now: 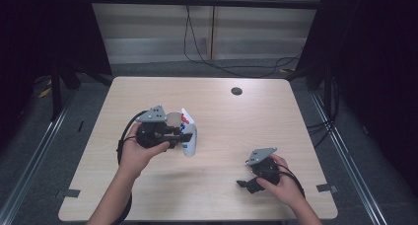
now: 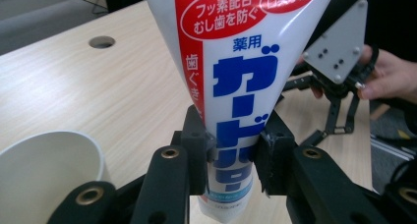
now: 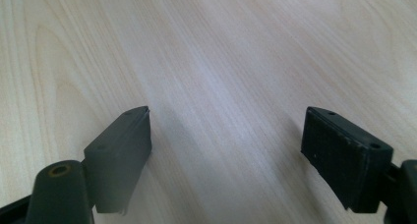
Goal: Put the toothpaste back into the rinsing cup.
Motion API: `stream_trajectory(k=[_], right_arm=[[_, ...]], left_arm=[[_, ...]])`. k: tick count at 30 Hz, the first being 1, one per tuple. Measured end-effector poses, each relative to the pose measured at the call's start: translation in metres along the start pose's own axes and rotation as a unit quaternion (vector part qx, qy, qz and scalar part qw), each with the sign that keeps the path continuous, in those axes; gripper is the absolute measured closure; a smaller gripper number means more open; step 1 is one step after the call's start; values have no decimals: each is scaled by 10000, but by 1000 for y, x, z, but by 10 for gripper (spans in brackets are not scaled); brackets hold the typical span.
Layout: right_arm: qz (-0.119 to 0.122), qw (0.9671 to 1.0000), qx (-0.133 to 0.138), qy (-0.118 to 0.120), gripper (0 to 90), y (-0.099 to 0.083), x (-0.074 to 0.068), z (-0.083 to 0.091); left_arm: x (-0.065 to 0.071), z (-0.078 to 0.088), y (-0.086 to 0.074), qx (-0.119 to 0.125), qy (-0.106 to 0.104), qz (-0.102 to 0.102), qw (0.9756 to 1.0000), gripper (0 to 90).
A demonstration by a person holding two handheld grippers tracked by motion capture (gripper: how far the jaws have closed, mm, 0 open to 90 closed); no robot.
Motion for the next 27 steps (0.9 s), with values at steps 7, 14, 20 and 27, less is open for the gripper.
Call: stream_trajectory(k=[7,14,20,27], right_arm=[[-98,9996,264,61,139,-1,1,-3],[-215,9969,761,-7,134,-1,3,-7],[-216,9968,765,-6,133,-1,3,-7],[-216,9968,768,-6,133,-1,3,-7]], left_arm=[[-10,10,6,143,235,11,9996,701],[-18,19,15,266,413,105,9987,699],[-27,26,23,426,594,207,9971,697],[-39,32,33,628,806,316,9943,697]])
Point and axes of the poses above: each handheld gripper's, and its own axes: z roughly backward along the jaws, y roughly out of its top, x roughly to its right, the point moved 8 cm from there along -z, roughly forward along the jaws, and after that the axes turned 12 degrees about -x, right-handed, at the moved point
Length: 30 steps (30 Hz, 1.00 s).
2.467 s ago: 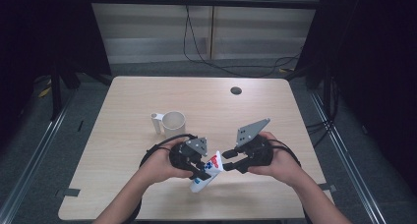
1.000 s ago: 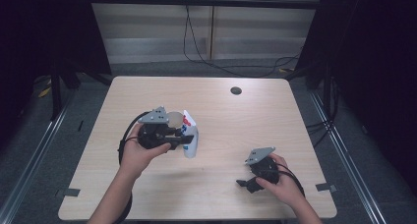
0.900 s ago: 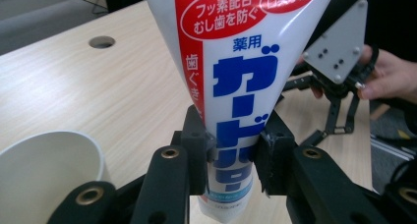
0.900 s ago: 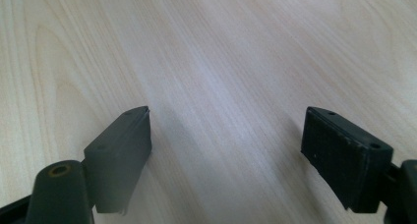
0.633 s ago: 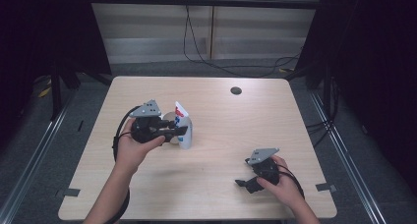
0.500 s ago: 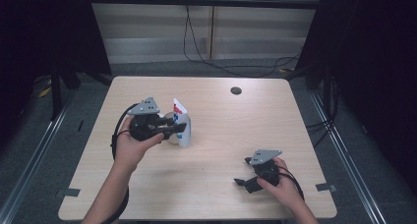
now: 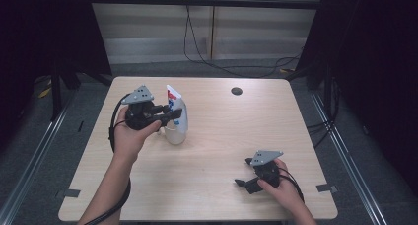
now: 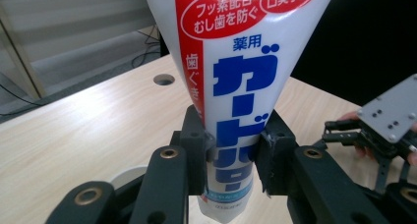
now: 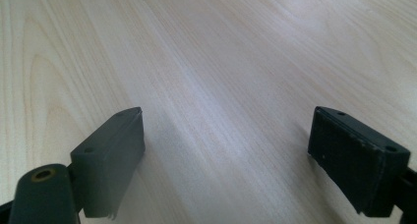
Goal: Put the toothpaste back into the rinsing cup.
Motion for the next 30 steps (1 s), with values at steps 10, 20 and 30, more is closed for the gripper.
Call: stream_trajectory(k=[10,20,30], right_arm=[[1,10000,3,-1,134,0,0,0],[-1,10000,3,0,134,0,0,0],[-8,10000,4,0,134,0,0,0]], left_arm=[[-15,1,6,149,291,169,9993,696],[-32,-6,-7,165,530,335,9979,695],[-48,-17,-27,57,796,566,9952,692]])
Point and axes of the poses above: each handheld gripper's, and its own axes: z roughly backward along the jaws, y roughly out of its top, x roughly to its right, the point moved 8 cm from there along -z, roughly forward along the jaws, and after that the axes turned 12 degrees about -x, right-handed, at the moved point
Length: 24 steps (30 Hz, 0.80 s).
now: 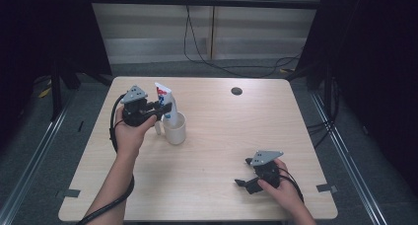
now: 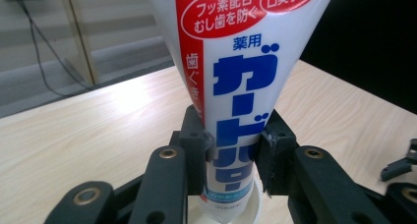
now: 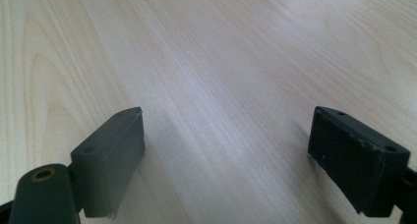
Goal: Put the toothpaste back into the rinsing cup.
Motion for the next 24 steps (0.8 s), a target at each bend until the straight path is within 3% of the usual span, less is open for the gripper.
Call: stream_trajectory(k=[11,24], right_arm=[[0,10000,0,2,134,0,0,0],[1,10000,2,1,134,0,0,0]], left_arm=[[-3,-15,-11,27,166,123,9998,688],[1,-34,-24,-27,302,94,9995,683]])
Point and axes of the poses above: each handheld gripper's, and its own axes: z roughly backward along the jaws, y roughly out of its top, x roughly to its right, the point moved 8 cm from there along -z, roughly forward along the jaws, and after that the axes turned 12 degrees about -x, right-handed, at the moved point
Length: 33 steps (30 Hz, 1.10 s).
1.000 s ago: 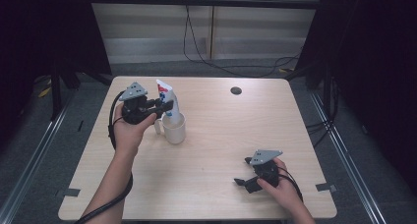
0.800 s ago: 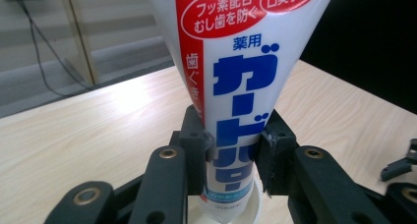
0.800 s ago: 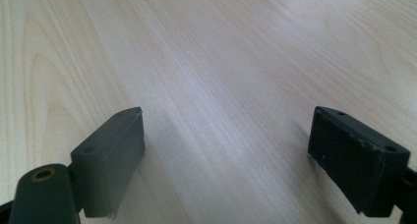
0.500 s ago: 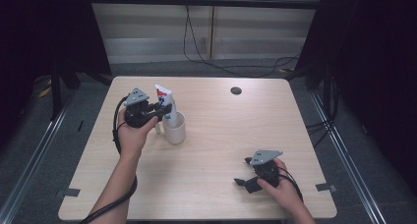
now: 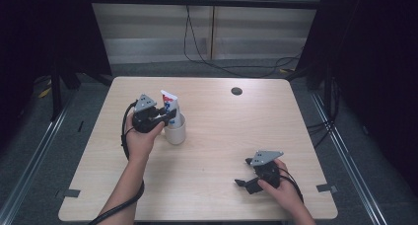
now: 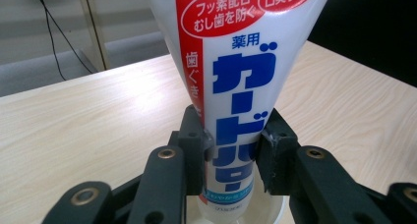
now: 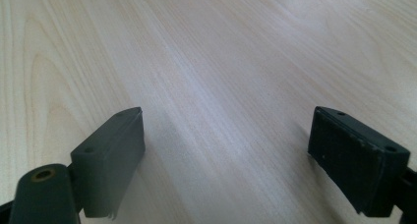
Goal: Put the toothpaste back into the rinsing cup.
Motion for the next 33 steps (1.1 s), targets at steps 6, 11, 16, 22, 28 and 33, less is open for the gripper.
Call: stream_trajectory(k=[6,11,16,22,28,33], right_arm=[[5,10000,1,2,135,0,0,0],[5,10000,1,2,135,0,0,0],[4,10000,1,3,135,0,0,0],[4,10000,1,3,135,0,0,0],[9,10000,3,1,135,0,0,0],[4,10000,1,2,135,0,0,0]], left_arm=[[-4,-7,-10,-150,72,-14,9999,682],[-4,-9,-15,-189,116,-51,9997,679],[-4,-11,-17,-247,161,-65,9995,676],[-4,-15,-19,-326,200,-90,9992,672],[-6,-17,-22,-371,246,-108,9989,667],[-6,-19,-24,-411,256,-89,9988,662]])
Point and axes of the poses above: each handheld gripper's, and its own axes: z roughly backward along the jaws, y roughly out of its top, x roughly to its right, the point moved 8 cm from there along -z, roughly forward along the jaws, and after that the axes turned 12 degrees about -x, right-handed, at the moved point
